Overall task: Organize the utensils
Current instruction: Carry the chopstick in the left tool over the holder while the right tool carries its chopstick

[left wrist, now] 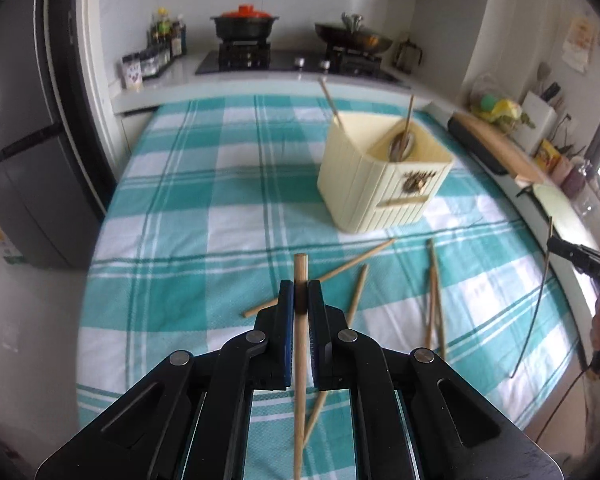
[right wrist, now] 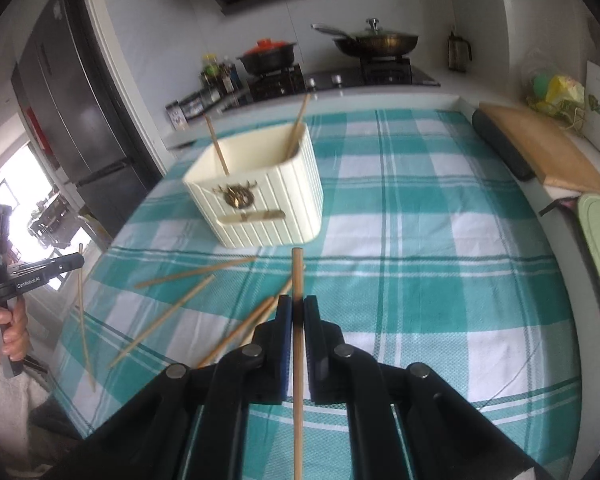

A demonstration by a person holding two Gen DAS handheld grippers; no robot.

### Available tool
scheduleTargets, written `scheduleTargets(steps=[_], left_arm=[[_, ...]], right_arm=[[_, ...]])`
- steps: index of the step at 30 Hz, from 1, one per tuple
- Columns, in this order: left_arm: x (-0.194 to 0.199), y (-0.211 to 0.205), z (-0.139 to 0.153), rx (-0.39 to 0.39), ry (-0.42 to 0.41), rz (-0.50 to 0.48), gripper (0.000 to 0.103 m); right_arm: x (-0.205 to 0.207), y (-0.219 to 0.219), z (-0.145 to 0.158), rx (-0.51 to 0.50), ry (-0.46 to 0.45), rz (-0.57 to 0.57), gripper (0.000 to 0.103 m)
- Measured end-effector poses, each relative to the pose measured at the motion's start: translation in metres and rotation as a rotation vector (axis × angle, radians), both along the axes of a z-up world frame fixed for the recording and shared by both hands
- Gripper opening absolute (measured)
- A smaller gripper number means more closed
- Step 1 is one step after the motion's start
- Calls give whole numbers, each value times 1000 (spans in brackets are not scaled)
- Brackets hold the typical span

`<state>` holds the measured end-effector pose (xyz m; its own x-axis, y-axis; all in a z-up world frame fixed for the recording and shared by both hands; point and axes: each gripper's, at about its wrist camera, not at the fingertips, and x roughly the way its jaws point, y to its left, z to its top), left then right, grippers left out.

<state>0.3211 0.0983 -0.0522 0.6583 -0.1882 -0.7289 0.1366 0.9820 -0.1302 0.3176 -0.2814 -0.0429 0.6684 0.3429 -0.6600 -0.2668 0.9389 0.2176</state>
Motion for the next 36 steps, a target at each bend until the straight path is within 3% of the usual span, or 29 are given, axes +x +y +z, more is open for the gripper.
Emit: scheduleTargets(steps=[5,10,18,23,29,33,36], left_arm=[[-20,-3,56,-40,-145,-11,5],[-20,-9,98,-74,-239,-15,5],[34,-25,171,-144,-327,-51,5],[80,-48,198,-132,-389,-42,5],[148,-74,187,-142,-376,-13,5],[187,-84,149,-159,-278,7,5],[208,-91,115,-155,-196,13,5]], right_arm=[[-26,3,48,-19,-165,-15,6],[-24,14,86,-32,-300,-37,6],[44,45,142,-24,-414,0,6],[95,69,163,-26,-473,33,6],[151,89,149,-1,-496,46,6],[193,99,112,1,-385,56,6],[221,103,78,15,-253,80,6]])
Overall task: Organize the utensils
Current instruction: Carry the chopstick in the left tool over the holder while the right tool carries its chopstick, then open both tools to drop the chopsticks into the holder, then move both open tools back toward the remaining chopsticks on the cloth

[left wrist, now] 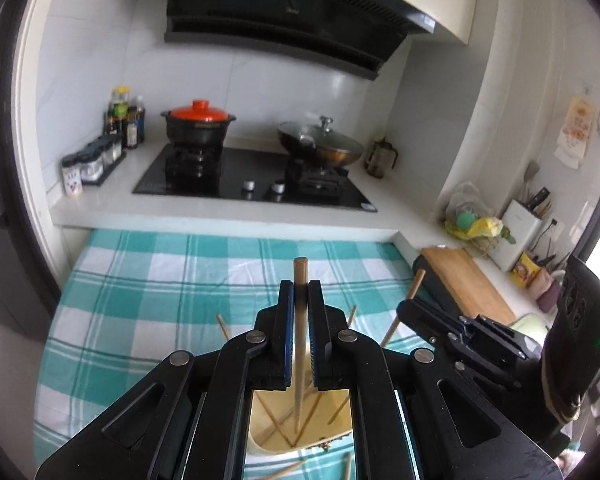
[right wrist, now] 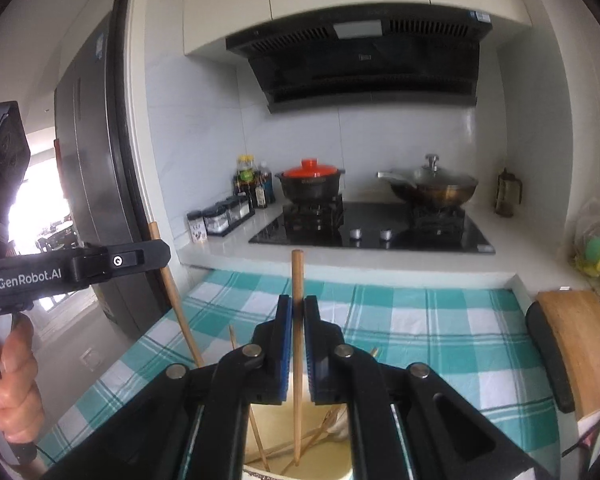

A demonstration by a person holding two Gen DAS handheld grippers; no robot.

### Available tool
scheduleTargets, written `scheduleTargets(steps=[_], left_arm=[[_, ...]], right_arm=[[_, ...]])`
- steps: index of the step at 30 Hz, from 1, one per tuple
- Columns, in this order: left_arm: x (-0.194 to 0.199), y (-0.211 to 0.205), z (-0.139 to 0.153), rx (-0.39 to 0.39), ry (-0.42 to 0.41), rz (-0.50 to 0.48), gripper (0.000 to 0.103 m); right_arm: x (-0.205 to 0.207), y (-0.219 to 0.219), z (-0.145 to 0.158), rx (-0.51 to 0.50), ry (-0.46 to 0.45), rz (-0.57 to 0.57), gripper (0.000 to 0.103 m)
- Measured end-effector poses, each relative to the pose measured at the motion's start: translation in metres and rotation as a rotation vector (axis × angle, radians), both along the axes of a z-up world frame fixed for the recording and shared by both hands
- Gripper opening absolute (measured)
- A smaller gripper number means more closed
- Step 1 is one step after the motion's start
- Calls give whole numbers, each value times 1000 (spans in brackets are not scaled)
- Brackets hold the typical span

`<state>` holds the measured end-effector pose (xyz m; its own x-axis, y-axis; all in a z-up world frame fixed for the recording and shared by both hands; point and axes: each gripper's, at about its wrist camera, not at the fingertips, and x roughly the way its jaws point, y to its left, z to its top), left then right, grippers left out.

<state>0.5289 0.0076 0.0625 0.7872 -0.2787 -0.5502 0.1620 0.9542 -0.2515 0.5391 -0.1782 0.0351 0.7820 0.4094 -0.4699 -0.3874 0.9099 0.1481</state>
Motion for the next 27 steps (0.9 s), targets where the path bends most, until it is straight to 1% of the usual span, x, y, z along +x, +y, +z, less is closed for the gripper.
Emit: scheduleTargets(steps=[4,7,8,9,10,11,12,13,14,15,17,20,21,23,25,27], left_arm=[[16,-10,-39,29,80,-9,5],[22,-14,-57,41,123,2,6],[22,-14,-60,38,135,5,6],[21,-14,-62,34,143,6,10],[18,-12,-62,30,150,3,14],[15,-9,-61,30,153,2,26],[9,-6,-58,33,148,2,39],[0,-3,-54,41,138,3,45],[-9,0,-51,56,130,1,53],[-21,4,-48,75,128,-8,57],[-46,9,-46,118,143,-44,60],[-94,18,-55,203,178,-105,65],[-111,22,-61,232,187,-121,68],[-147,27,-78,288,212,-146,70],[-182,30,-101,338,249,-158,70],[-215,32,-125,377,273,-148,70]], right_arm=[[21,6,-36,-12,129,28,6],[32,7,-53,-2,207,19,9],[33,5,-56,5,222,9,13],[32,3,-56,12,227,-2,21],[28,0,-53,19,221,-8,25],[23,-2,-50,22,209,-11,29],[16,-5,-44,20,193,-11,29],[7,-6,-37,11,175,-7,30],[-3,-8,-29,-7,156,-3,30],[-15,-9,-22,-31,138,1,32],[-40,-11,-11,-82,112,14,32],[-86,-17,-5,-135,106,50,32],[-103,-20,-6,-151,105,61,32],[-141,-27,-17,-186,107,76,32],[-176,-35,-36,-213,114,72,32],[-208,-43,-59,-224,130,44,32]])
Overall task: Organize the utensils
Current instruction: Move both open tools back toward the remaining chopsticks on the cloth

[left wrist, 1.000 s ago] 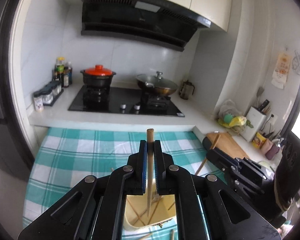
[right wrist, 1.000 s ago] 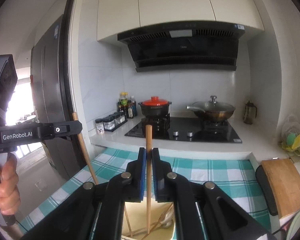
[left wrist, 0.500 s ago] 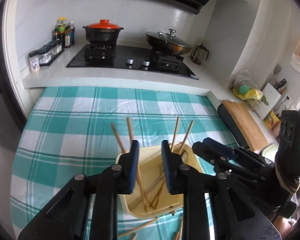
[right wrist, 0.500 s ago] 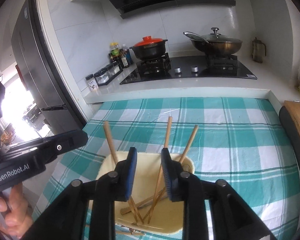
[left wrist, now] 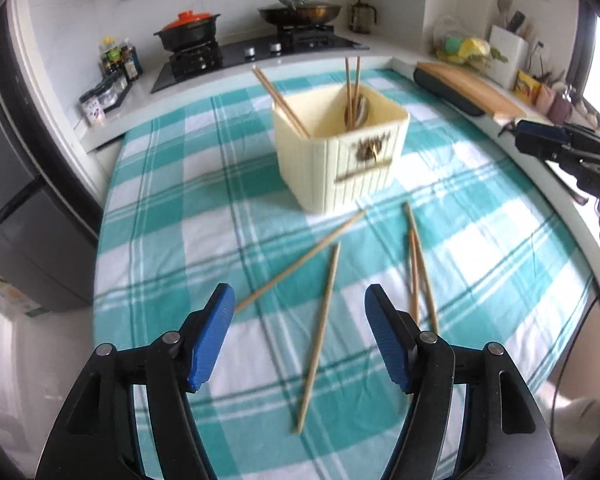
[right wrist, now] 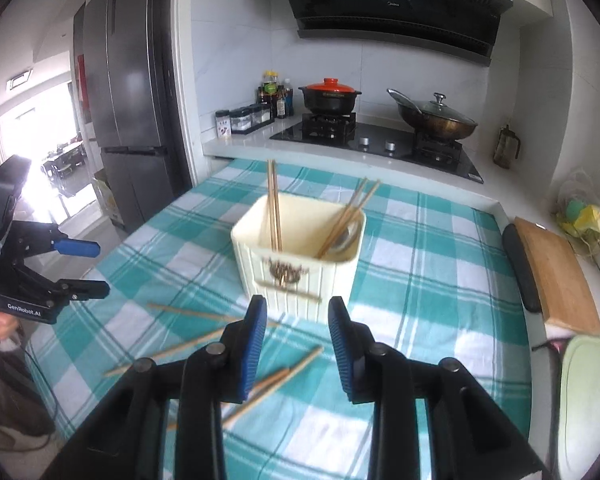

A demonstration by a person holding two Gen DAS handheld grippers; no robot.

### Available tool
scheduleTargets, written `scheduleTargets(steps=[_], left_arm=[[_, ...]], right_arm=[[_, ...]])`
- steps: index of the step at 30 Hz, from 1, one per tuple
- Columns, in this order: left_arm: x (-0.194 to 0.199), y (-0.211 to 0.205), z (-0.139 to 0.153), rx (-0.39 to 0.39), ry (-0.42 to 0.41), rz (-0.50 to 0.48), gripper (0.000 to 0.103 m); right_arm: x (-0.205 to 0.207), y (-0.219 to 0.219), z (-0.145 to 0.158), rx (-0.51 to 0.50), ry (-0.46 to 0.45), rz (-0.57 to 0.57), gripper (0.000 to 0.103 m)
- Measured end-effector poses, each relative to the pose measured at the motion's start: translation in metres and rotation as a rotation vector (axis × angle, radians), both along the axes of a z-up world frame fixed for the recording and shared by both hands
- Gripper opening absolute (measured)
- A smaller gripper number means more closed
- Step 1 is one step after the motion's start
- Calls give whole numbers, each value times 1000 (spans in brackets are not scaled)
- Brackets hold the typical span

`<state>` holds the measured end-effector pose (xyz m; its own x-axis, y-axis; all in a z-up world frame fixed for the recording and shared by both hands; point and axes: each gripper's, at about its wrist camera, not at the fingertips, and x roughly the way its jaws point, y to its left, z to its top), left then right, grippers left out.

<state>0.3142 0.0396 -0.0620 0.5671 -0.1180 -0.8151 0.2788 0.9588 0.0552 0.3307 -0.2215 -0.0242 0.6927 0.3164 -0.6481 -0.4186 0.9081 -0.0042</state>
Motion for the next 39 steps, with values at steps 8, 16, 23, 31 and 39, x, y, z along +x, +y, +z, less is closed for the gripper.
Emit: scheduleTargets(steps=[8,16,23,31,39], left_arm=[[-65,8,-52,-129,43,154,70],[-76,-8,-52,-97,-13,158,74],[-84,-12,-65,-83,5,144,74],[-87,1,-68,-103,1,182,74],[-91,22,-76,-117,8,239,74]], right_arm=[[-66,-23,-100,45,170,-157,32],[-72,-27,-131,97,271,-216,32],[-66,-16,-137,101,292,-226,32],[-51,-19,-136,181,314,-258,22],[-15,12,-151,237,390,-236,22]])
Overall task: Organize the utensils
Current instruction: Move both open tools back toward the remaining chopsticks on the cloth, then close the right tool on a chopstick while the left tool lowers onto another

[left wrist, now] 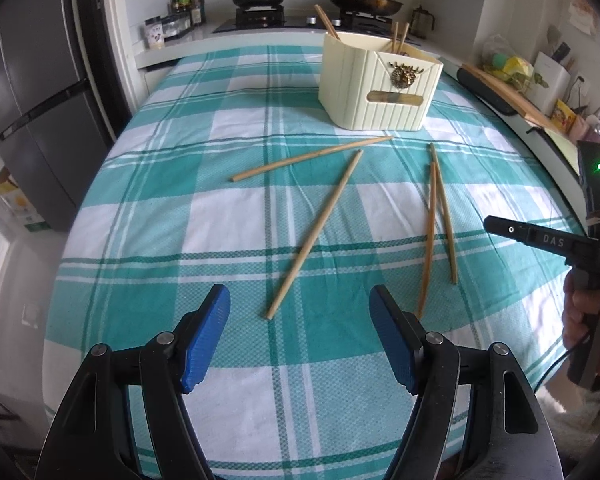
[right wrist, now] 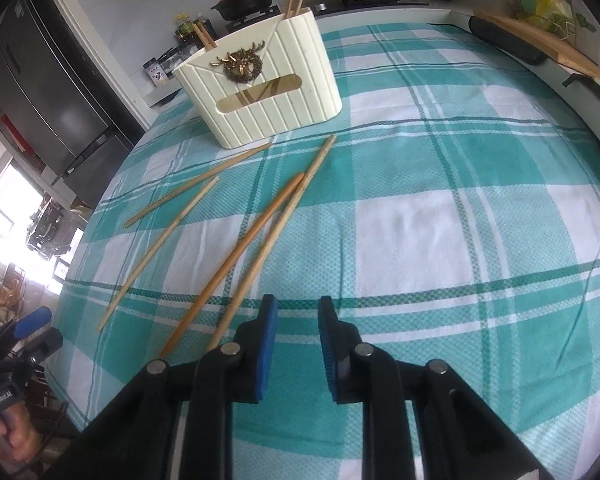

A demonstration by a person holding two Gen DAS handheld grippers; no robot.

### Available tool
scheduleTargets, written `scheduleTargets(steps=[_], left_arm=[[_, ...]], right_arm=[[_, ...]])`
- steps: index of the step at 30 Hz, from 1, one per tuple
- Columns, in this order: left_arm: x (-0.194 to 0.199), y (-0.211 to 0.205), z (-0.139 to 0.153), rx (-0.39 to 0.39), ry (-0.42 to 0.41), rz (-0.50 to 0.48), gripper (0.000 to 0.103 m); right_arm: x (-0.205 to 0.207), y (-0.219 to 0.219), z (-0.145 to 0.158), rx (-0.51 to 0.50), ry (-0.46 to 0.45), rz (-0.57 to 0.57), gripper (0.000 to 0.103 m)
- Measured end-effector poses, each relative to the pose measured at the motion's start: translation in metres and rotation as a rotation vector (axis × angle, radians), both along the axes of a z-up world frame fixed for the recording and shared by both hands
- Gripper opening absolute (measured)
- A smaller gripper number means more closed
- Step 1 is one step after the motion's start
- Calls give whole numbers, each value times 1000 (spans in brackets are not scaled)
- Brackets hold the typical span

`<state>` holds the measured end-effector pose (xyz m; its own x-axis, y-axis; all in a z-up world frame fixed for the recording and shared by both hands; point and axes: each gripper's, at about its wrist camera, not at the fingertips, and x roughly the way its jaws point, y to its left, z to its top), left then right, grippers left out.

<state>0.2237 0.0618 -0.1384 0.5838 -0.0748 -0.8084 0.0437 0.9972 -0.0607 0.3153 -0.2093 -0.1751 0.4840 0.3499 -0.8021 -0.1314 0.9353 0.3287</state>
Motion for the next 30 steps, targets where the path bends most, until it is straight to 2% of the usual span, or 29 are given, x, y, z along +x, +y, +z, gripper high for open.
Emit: scheduleTargets(steps=[7,10,12,15,23,30], left_arm=[[-3,13,0,12,-11,35,76],[-1,15,-1,36,-8,49,76],[0,15,-2,59,-11,59,76],[1,15,-3,99,-16,69,76],[2,10,-4,148,-22,59,76],[10,14,-10,139,-1,57,76]], right_arm=[[33,31,-14,-12,27,-12,21],[38,43,-13,-92,-5,10,21],[38,48,-13,-157,-14,22,12],[35,53,-10,-242,-27,35,11],[21,23,-10,-303,-31,-34,7],[-6,-30,-11,-345,-22,-123,7]])
